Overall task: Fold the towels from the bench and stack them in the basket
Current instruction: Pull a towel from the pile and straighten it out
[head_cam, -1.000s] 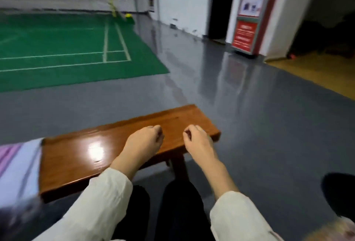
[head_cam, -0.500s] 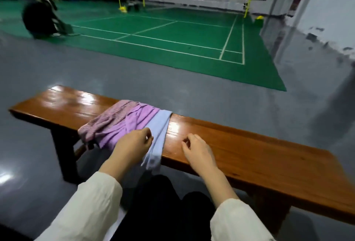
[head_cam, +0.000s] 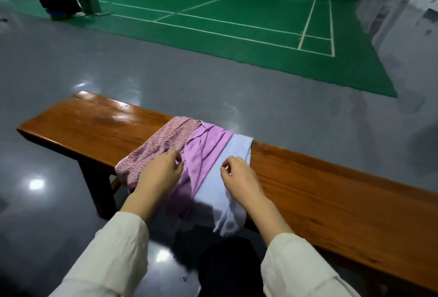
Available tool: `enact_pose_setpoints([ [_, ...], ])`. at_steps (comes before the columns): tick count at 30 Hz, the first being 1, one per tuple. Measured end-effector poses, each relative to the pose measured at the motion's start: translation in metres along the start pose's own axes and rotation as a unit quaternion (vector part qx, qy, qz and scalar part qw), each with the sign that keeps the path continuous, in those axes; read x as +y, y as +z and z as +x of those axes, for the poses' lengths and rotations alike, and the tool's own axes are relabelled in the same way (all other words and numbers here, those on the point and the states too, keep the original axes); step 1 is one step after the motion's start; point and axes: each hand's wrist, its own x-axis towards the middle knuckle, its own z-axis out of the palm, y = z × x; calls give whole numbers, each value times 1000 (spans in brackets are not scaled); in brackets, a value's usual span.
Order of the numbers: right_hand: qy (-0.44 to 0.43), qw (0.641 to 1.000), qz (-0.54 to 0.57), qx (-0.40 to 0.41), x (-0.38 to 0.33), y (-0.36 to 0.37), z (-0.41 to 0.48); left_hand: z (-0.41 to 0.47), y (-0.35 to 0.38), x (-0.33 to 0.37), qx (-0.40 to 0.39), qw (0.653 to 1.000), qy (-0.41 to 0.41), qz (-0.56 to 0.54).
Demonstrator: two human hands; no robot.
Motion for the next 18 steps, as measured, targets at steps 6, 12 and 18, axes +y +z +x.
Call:
enact_pose_setpoints([
  [6, -73, 997, -10, -18, -30, 34, 56, 36, 12, -39, 24, 998, -43, -32],
  [12, -125, 990, -47, -46, -44, 68, 88, 56, 29, -58, -4, 997, -70, 14],
  [18, -88, 992, -91, -9, -40, 82, 92, 61, 27, -61, 41, 995, -84, 39],
])
